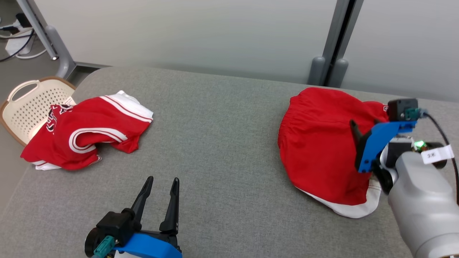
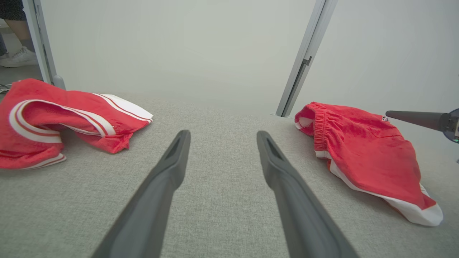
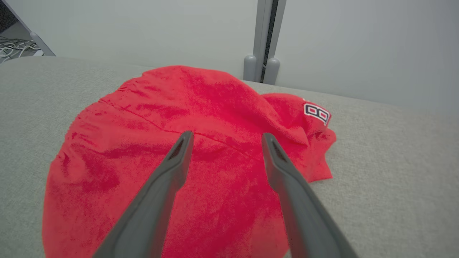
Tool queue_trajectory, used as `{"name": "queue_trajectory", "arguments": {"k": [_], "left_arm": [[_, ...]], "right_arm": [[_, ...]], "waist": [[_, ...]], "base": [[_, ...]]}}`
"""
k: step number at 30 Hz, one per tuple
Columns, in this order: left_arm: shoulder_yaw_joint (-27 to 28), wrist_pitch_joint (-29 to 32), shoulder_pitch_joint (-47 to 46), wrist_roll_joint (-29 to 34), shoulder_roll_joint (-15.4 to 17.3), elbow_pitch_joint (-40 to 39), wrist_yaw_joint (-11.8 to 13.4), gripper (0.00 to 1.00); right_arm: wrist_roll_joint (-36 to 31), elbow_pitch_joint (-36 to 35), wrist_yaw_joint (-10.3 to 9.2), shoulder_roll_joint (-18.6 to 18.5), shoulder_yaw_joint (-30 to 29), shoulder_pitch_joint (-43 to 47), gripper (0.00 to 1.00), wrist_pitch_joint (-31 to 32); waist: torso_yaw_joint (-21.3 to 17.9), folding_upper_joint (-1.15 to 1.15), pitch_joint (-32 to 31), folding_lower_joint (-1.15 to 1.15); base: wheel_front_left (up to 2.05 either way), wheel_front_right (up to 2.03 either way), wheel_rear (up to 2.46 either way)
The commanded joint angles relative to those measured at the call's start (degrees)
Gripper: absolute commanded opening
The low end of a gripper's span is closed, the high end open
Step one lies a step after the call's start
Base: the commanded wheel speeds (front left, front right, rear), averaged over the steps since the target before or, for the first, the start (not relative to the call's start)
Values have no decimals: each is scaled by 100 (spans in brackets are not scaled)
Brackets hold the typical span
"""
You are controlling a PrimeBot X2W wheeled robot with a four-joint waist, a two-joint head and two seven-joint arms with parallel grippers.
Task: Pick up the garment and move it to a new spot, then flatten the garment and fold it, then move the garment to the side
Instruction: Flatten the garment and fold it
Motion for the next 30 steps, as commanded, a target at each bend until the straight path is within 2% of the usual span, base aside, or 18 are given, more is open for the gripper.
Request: {"name": "queue_trajectory", "arguments": {"k": [1,3,8,15,21,22,23,24,30], "left_arm": [[11,10,51,-18,42,-29,36,100],[26,25,104,-37,63,-50,61,100],[82,29,195,-79,103,-150,131,100],[130,0,135,-119,139,-261,149,100],[125,-15,-15,-129,148,-248,134,100],[122,-12,-32,-130,145,-243,138,100],[122,-15,-42,-132,144,-236,144,100],[121,-15,-47,-134,143,-230,153,100],[161,-34,53,-169,140,-215,192,100]], "right_arm": [[63,7,2,-7,81,161,100,29],[200,-39,3,24,162,344,100,54],[296,-194,3,-206,222,825,100,139],[439,-378,3,-131,95,1311,100,394],[263,-507,4,39,98,1473,100,697],[217,-529,9,92,104,1506,91,758],[182,-562,11,142,101,1551,36,813],[106,-604,11,150,115,1604,0,871],[-95,-1213,-1,149,-118,2041,0,987]], "waist": [[-71,0,-84,0],[-119,0,-151,0],[-242,0,-165,0],[-262,0,92,0],[-176,0,293,0],[-171,0,304,0],[-170,0,308,0],[-173,0,307,0],[-376,0,213,0]], "base": [[0,0,0],[0,0,0],[0,0,0],[0,0,0],[0,0,0],[0,0,0],[0,0,0],[0,0,0],[0,0,0]]}}
